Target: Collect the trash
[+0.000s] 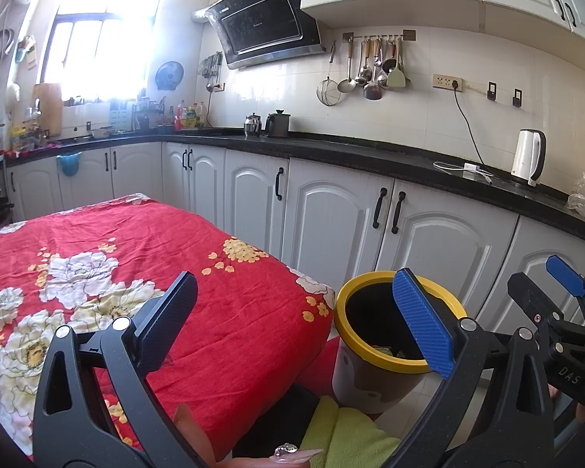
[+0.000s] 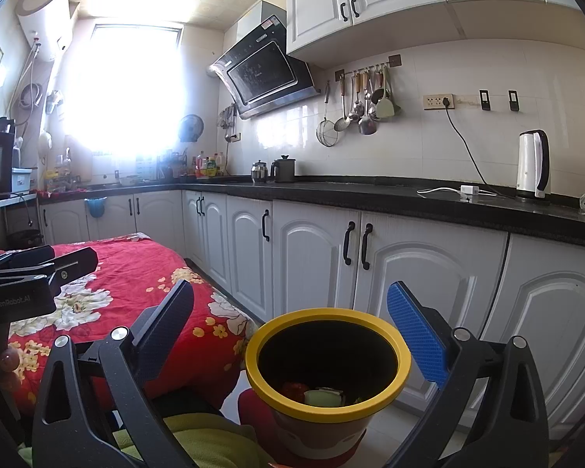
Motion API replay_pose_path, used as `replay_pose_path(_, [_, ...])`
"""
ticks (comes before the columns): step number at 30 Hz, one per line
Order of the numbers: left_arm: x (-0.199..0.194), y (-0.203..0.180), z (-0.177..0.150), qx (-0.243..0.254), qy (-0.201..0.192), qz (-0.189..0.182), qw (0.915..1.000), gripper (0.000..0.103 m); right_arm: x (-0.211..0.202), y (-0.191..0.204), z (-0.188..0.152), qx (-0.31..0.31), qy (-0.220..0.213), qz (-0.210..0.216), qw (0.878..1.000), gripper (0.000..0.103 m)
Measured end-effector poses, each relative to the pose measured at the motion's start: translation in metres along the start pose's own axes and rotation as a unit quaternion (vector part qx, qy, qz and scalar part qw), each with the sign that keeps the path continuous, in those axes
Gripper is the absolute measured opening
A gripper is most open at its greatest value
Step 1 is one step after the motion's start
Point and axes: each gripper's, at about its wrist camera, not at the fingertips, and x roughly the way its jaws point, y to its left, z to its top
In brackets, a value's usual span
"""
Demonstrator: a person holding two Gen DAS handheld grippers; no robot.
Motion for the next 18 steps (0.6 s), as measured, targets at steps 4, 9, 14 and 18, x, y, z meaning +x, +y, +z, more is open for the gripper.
replay_pose_path(4, [0.0003, 0.0002, -0.0001, -0.001, 0.001, 0.0, 1.0, 0.092, -0.0001, 0.0002, -0.0003, 0.001, 0.0, 0.0, 1.0, 0.097])
replay_pose_path(9, [0.0002, 0.002, 0.0014, -0.002, 0.003, 0.001, 1.0, 0.092, -0.0004, 0.0001, 0.0, 0.001, 0.0, -0.001, 1.0, 0.097])
replay_pose_path(14, [0.0025, 0.0017, 0.0016, 0.01, 0.003, 0.014, 0.9998, 0.092, 0.0011, -0.0002, -0.001, 0.001, 0.002, 0.001, 1.0, 0.097])
replay_pose_path(18, [0.0067, 0.0061, 0.0035, 0.002, 0.013, 0.021, 0.9997, 0.092, 0.0055, 0.0015, -0.0032, -0.004, 0.009, 0.003, 1.0, 0.097])
